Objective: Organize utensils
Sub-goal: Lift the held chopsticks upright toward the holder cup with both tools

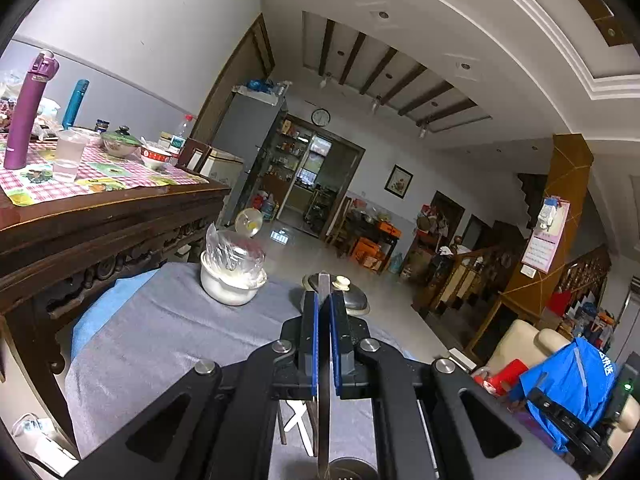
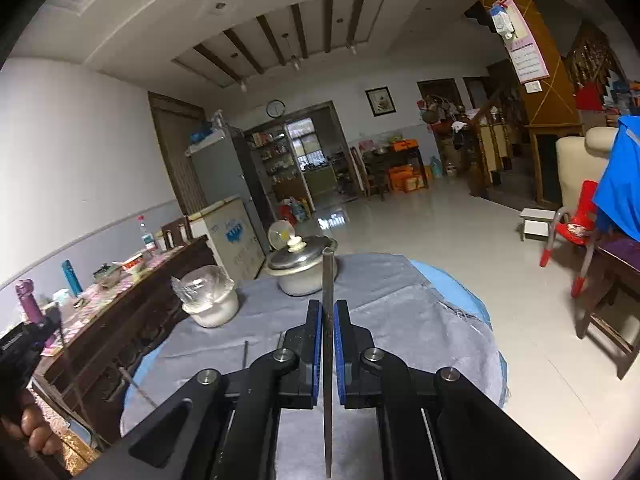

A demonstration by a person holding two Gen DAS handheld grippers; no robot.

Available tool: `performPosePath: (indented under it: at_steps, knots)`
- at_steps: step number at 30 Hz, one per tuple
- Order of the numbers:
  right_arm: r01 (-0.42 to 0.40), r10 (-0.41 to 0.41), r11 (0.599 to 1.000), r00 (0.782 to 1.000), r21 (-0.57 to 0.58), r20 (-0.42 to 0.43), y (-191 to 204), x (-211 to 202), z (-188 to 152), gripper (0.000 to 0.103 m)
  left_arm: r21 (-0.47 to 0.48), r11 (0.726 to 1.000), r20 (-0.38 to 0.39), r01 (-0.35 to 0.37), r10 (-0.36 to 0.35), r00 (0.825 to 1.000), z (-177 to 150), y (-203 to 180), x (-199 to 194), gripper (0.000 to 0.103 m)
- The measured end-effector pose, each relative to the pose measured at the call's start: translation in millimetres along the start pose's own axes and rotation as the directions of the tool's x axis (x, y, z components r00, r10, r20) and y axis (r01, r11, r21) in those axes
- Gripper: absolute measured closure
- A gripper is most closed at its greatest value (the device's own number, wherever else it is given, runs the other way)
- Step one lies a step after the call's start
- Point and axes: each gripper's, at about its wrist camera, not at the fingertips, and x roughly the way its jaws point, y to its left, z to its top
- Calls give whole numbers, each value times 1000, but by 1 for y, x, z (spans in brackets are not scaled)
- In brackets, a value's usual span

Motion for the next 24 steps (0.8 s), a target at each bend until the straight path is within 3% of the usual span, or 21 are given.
performPosePath:
  at_steps: [13,24]
  knots:
    - [-136,135,991,990,8,45,10,-33,4,97,-2,999,83,-50,50,995,5,-25,4,98]
    - [-215,214,976,976,13,42,20,-40,1,97,22,997,118,-73,70,991,-9,-36,22,98]
